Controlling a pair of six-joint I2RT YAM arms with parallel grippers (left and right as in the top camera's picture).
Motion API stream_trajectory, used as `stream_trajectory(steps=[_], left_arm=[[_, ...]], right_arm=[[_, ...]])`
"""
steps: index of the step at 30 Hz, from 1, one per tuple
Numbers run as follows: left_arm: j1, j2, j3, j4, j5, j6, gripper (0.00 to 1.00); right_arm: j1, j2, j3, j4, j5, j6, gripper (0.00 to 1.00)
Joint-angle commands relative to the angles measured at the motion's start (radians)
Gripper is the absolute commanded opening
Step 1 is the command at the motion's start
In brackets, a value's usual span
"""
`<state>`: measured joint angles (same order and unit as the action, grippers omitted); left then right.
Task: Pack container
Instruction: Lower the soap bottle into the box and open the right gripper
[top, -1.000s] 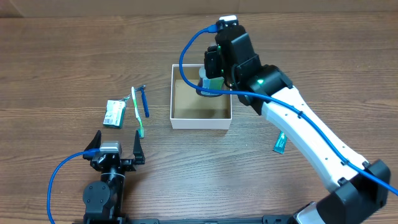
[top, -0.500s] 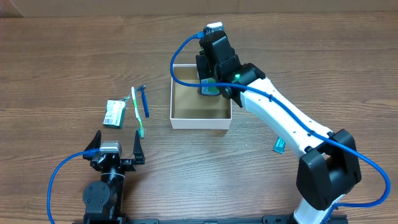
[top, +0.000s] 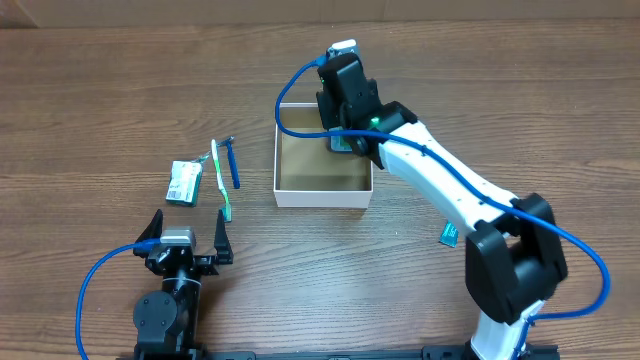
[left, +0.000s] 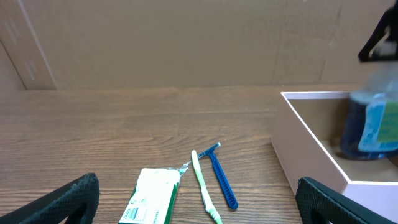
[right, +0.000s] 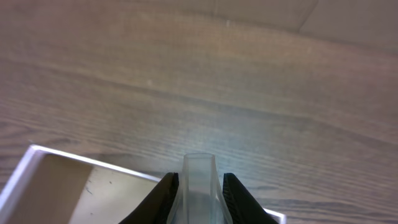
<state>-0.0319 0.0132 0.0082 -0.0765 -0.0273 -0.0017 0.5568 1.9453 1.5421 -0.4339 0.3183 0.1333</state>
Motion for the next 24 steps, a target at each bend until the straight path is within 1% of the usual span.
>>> stream_trajectory(steps=[1, 3, 4, 5, 6, 7, 9, 10, 11, 15, 19, 22, 24], left_arm=[[0.006, -0.009, -0.003, 0.003, -0.005, -0.014, 1.0], [0.006, -0.009, -0.003, 0.003, -0.005, -0.013, 1.0], [0.006, -0.009, -0.003, 0.003, -0.005, -0.013, 1.0], [0.006, -0.009, -0.003, 0.003, -0.005, -0.013, 1.0], [0.006, -0.009, -0.003, 0.003, -0.005, -0.014, 1.0], [0.006, -0.009, -0.003, 0.003, -0.005, -0.013, 1.0], [0.006, -0.009, -0.003, 0.003, -0.005, -0.013, 1.0], [0.006, -0.009, -0.003, 0.003, -0.005, -0.013, 1.0], [0.006, -0.009, -0.003, 0.003, -0.005, -0.013, 1.0], [0.006, -0.009, -0.003, 0.003, -0.005, -0.014, 1.0], [0.006, -0.009, -0.003, 0.003, -0.005, -0.014, 1.0], [0.006, -0.009, -0.003, 0.003, -0.005, -0.013, 1.0], [0.006, -0.009, -0.003, 0.003, -0.005, -0.014, 1.0]], right_arm=[[-0.005, 0.006, 0.021, 0.021, 0.022, -0.007, 0.25], [-0.005, 0.006, 0.021, 0.02, 0.022, -0.007, 0.25], [-0.005, 0.006, 0.021, 0.016, 0.022, -0.007, 0.29], [-0.005, 0.006, 0.021, 0.009, 0.021, -0.007, 0.35], [-0.005, 0.006, 0.021, 0.005, 0.021, -0.007, 0.46], [-0.005, 0.006, 0.021, -0.002, 0.021, -0.007, 0.54], [-0.005, 0.006, 0.022, -0.006, 0.022, -0.007, 0.79], [-0.005, 0.005, 0.022, -0.007, 0.022, -0.007, 0.94], [-0.005, 0.004, 0.022, -0.007, 0.021, -0.007, 1.0], [-0.005, -0.032, 0.022, -0.008, 0.022, -0.007, 1.0], [-0.005, -0.145, 0.023, -0.03, 0.08, -0.006, 1.0], [-0.005, -0.272, 0.023, -0.111, 0.164, 0.01, 1.0], [-0.006, -0.348, 0.023, -0.176, 0.189, 0.053, 1.0]])
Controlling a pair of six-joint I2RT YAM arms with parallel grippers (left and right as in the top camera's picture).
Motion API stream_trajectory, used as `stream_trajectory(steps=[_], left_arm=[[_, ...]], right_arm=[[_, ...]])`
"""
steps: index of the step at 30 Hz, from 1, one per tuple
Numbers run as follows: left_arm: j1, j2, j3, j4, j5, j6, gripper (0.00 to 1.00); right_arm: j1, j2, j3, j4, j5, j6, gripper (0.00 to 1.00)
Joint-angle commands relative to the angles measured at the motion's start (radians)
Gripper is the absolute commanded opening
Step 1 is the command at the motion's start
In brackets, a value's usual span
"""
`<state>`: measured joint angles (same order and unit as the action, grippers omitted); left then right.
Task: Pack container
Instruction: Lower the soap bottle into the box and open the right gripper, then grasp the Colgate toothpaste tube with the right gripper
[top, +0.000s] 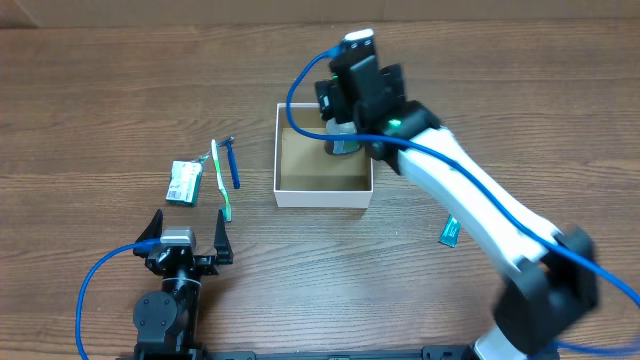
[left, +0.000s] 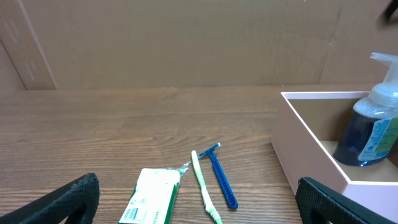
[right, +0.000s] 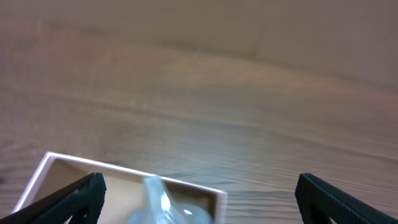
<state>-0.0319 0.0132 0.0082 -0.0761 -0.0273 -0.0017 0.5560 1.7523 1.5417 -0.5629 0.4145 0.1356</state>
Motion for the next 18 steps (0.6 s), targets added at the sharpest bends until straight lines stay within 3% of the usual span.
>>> stream_trajectory(steps=[1, 9, 14, 18], left_arm=[[0.006, -0.009, -0.003, 0.003, -0.005, -0.013, 1.0], [0.006, -0.009, -0.003, 0.003, -0.005, -0.013, 1.0], [0.006, -0.009, -0.003, 0.003, -0.005, -0.014, 1.0], [0.006, -0.009, -0.003, 0.003, -0.005, -0.014, 1.0]], right_arm=[[-0.01, -0.212, 0.023, -0.103, 0.093, 0.082, 1.0], [-0.152, -0.487, 0.023, -0.549, 0.089, 0.273, 1.0], [-0.317, -0.504, 0.019, -0.782, -0.011, 0.459, 1.0], [-0.37, -0.482, -0.048, -0.818, -0.107, 0.493, 1.0]])
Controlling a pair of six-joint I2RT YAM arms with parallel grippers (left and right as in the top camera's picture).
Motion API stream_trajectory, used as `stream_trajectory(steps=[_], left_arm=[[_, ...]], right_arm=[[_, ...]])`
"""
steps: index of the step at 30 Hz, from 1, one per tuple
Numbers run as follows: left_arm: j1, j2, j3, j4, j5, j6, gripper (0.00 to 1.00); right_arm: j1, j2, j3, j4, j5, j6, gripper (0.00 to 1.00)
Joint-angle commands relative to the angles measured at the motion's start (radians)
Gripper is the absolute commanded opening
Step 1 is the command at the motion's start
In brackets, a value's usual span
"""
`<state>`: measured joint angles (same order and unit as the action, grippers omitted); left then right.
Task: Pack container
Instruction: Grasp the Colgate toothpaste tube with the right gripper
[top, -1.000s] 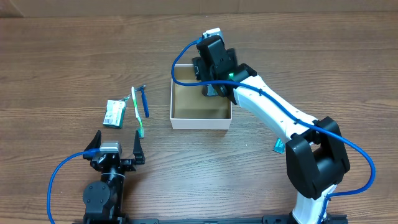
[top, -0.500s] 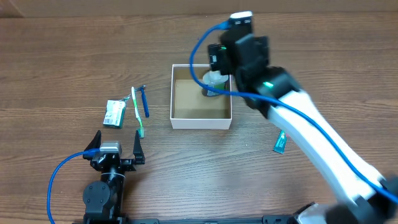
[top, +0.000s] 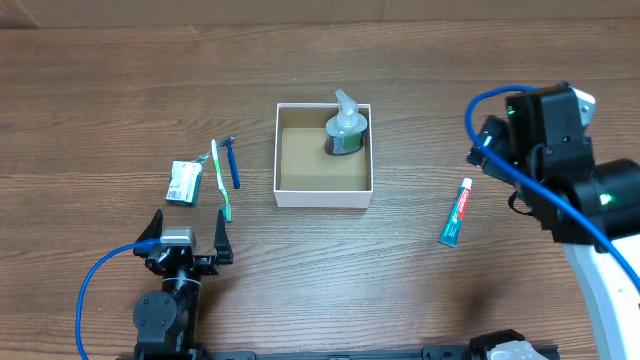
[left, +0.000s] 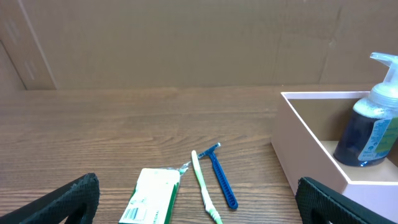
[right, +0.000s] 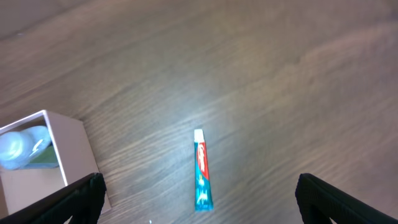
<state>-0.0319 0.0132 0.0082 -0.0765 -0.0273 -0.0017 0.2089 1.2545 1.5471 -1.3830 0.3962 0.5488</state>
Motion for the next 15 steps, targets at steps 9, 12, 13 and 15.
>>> stream_trajectory(steps=[9, 12, 13, 15], left_arm=[[0.006, -0.009, -0.003, 0.003, -0.005, -0.013, 1.0], [0.006, -0.009, -0.003, 0.003, -0.005, -0.013, 1.0], [0.006, -0.009, -0.003, 0.003, -0.005, -0.013, 1.0], [0.006, -0.009, -0.003, 0.003, -0.005, -0.013, 1.0]], right_arm=[[-0.027, 0.063, -0.435, 0.249, -0.082, 0.159, 1.0], [-0.029, 0.095, -0.522, 0.317, -0.081, 0.212, 0.99], [-0.029, 0.106, -0.554, 0.354, -0.085, 0.211, 0.98], [-0.029, 0.131, -0.606, 0.415, -0.084, 0.21, 0.96]])
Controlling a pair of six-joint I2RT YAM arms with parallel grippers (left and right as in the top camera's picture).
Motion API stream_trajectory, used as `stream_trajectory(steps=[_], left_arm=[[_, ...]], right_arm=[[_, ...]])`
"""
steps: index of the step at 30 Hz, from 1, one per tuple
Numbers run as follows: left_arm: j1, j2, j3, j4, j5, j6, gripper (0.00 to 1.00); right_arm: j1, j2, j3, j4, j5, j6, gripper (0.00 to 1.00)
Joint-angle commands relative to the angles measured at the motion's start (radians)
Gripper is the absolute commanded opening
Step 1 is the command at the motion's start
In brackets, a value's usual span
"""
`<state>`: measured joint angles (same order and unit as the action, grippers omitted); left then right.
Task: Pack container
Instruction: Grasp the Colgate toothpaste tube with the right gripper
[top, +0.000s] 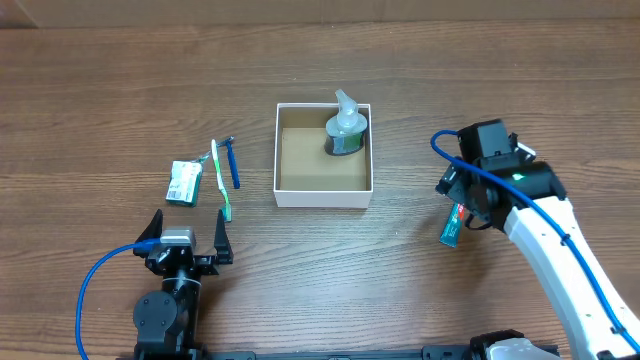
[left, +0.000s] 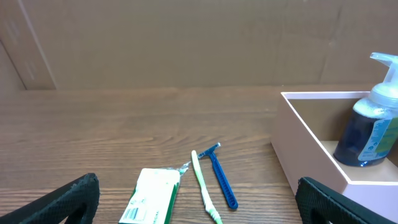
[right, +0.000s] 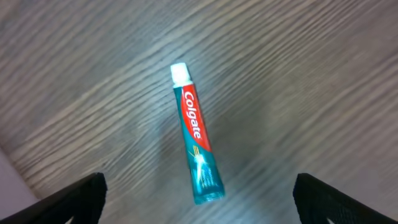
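A white open box (top: 323, 192) sits mid-table with a pump soap bottle (top: 346, 130) standing in its back right corner; the bottle (left: 372, 127) also shows in the left wrist view. A teal toothpaste tube (right: 195, 134) lies on the table to the box's right, its lower end (top: 449, 233) peeking out under my right arm. My right gripper (right: 198, 205) hangs open above the tube, empty. Left of the box lie a green packet (top: 184, 183), a green-white toothbrush (top: 220, 182) and a blue razor (top: 231, 161). My left gripper (left: 198, 205) rests open near the front edge, short of them.
A brown cardboard wall (left: 186, 43) runs along the table's far side. Blue cables trail from both arms.
My right gripper has moved from the far right of the table down and inward, and now hangs close over the toothpaste tube. Left arm and other objects are unchanged.
My right gripper was shut on the soap bottle inside the box. It then stood open above the box, the bottle left upright in the back right corner. Later it was out at the right over bare table, and now it hovers open above the toothpaste.
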<state>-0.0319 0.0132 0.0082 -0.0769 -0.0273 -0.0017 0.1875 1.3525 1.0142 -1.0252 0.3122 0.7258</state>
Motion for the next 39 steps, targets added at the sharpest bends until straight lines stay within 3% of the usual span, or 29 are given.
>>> stream_trajectory(steps=[1, 11, 18, 28, 34, 38, 39], left_arm=[[0.006, -0.009, -0.003, 0.003, -0.005, -0.013, 1.0], [0.006, -0.009, -0.003, 0.003, -0.005, -0.014, 1.0], [0.006, -0.009, -0.003, 0.003, -0.005, -0.014, 1.0], [0.006, -0.009, -0.003, 0.003, -0.005, -0.014, 1.0], [0.006, -0.009, -0.003, 0.003, -0.005, -0.013, 1.0], [0.006, -0.009, -0.003, 0.003, -0.005, -0.013, 1.0], [0.006, -0.009, -0.003, 0.003, -0.005, -0.013, 1.0]], right_arm=[[-0.008, 0.055, -0.102, 0.1, 0.0, 0.029, 0.95], [-0.008, 0.239, -0.145, 0.272, 0.008, -0.023, 0.93], [-0.008, 0.249, -0.153, 0.282, 0.007, -0.027, 0.93], [-0.01, 0.249, -0.258, 0.404, -0.019, -0.076, 0.85], [-0.01, 0.249, -0.258, 0.409, -0.022, -0.076, 0.66], [-0.01, 0.249, -0.258, 0.418, -0.019, -0.076, 0.31], [-0.01, 0.249, -0.258, 0.421, -0.018, -0.08, 0.29]])
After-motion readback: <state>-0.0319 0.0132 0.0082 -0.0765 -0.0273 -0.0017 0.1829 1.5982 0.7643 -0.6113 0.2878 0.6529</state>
